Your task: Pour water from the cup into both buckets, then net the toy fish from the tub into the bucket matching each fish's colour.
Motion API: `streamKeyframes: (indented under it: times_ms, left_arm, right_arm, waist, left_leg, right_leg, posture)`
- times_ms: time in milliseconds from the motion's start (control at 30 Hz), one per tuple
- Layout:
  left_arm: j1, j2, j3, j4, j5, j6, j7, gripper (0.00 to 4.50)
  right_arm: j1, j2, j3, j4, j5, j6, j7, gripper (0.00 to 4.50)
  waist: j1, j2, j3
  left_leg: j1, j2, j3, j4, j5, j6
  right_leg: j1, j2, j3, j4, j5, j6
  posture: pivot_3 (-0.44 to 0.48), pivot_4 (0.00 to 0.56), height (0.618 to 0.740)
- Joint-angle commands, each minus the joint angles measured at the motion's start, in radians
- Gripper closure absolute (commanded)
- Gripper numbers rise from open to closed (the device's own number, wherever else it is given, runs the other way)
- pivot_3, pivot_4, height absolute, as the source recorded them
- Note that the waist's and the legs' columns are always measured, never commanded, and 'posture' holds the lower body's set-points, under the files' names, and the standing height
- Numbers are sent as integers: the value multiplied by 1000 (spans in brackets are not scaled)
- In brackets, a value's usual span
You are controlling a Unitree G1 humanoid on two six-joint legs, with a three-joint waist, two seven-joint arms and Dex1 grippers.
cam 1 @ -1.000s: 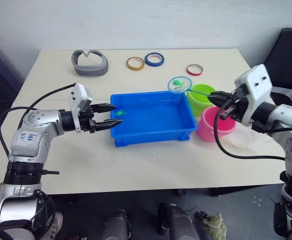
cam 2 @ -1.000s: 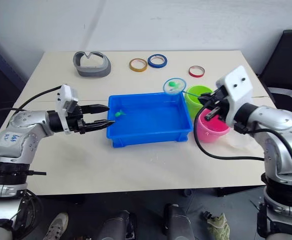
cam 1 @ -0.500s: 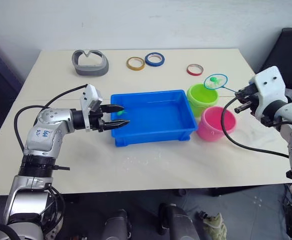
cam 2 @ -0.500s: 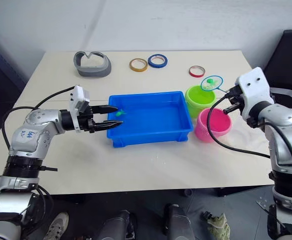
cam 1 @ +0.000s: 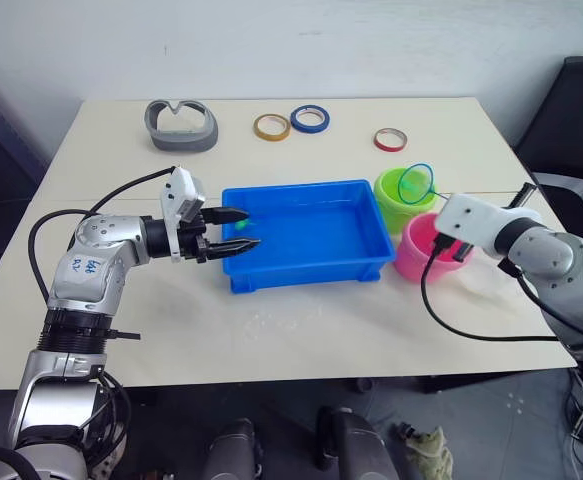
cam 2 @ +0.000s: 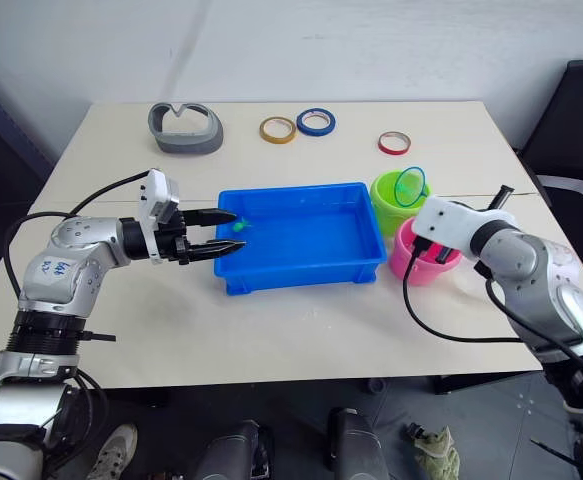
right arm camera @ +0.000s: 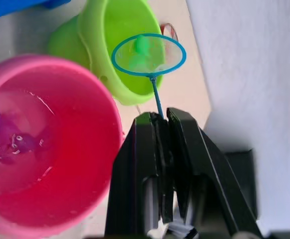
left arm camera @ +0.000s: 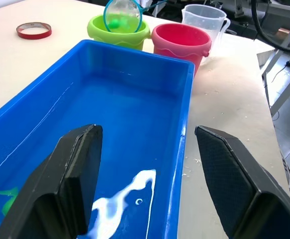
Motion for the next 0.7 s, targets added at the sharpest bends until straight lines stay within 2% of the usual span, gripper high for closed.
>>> streamKeyframes:
  times_ms: [33, 167, 367, 533, 700]
  left_arm:
    - [-3, 4, 23, -23, -5, -16, -3, 1216]
    - [1, 2, 22, -29, -5, -17, -3, 1216]
    - [26, 9, 35, -61, -10, -7, 15, 1216]
    - [78, 22, 77, -118, -21, 19, 57, 1216]
    - [136, 28, 99, -172, -32, 39, 77, 1216]
  right_arm:
    - [-4, -49, 1, -10, -121, -107, -14, 4500]
    - [-3, -48, -4, 3, -189, -158, -13, 4500]
    - [6, -10, -67, -26, -176, -136, 15, 4500]
    - [-29, 74, -175, -142, -34, -4, 115, 4500]
    - [-34, 178, -213, -259, 121, 121, 202, 4500]
  waist:
    - [-1, 0, 0]
    - [-1, 0, 0]
    - [0, 0, 0]
    - [-2, 0, 0]
    - [0, 0, 0]
  left_leg:
    - [0, 0, 0, 0, 0, 0]
    - [0, 0, 0, 0, 0, -1]
    - [0, 0, 0, 0, 1, -1]
    - [0, 1, 0, 0, 1, -1]
    - [0, 1, -1, 0, 1, -1]
  right_leg:
    - [0, 0, 0, 0, 0, 0]
    - [0, 0, 0, 0, 0, 0]
    - [0, 0, 0, 0, 0, 0]
    - [0, 1, 0, 0, 0, 0]
    - [1, 1, 0, 1, 0, 0]
  posture:
    - [0, 150, 713]
    - [0, 150, 713]
    - [0, 150, 713]
    - [0, 150, 713]
    - [0, 150, 713]
